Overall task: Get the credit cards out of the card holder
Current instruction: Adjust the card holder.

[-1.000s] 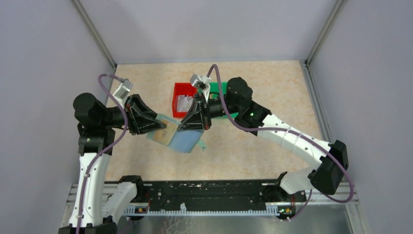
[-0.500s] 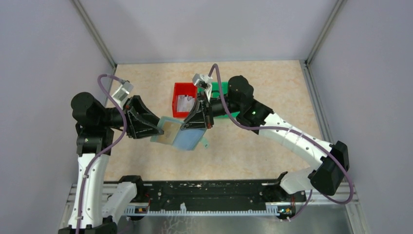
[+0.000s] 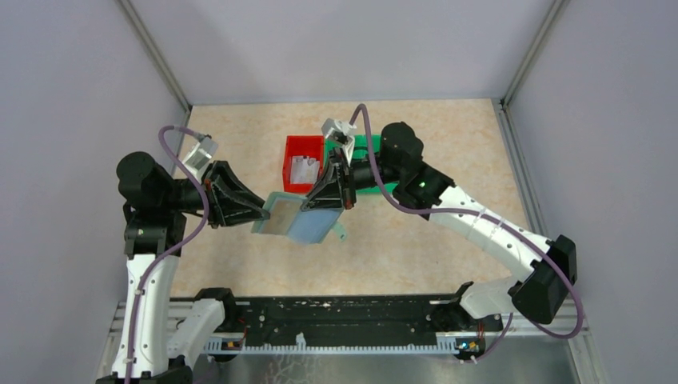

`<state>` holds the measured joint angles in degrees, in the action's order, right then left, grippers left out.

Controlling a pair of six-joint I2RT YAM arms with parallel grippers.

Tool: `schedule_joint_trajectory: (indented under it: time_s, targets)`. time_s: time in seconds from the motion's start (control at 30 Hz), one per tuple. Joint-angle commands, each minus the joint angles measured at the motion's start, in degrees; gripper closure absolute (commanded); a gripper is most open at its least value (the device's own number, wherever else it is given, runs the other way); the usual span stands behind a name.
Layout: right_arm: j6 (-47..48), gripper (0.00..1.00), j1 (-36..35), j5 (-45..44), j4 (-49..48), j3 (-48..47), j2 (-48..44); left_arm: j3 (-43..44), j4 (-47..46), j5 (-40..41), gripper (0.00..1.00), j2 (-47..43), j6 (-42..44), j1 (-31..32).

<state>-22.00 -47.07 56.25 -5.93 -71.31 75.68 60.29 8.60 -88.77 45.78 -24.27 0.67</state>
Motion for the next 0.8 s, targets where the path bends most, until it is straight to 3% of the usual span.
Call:
schedule_joint_trajectory:
  time_s: [0.0, 0.77]
  targets:
    - [2.03, 1.00, 0.20, 2.53, -3.47, -0.05, -3.72, 2.15, 0.06, -8.79, 0.73, -0.17, 1.50, 0.23]
    - [1.40, 1.00, 0.22, 3.63, -6.24, 1.51, -4.44, 3.52, 5.53, -9.94, 0.79, -1.01, 6.67, 0.29]
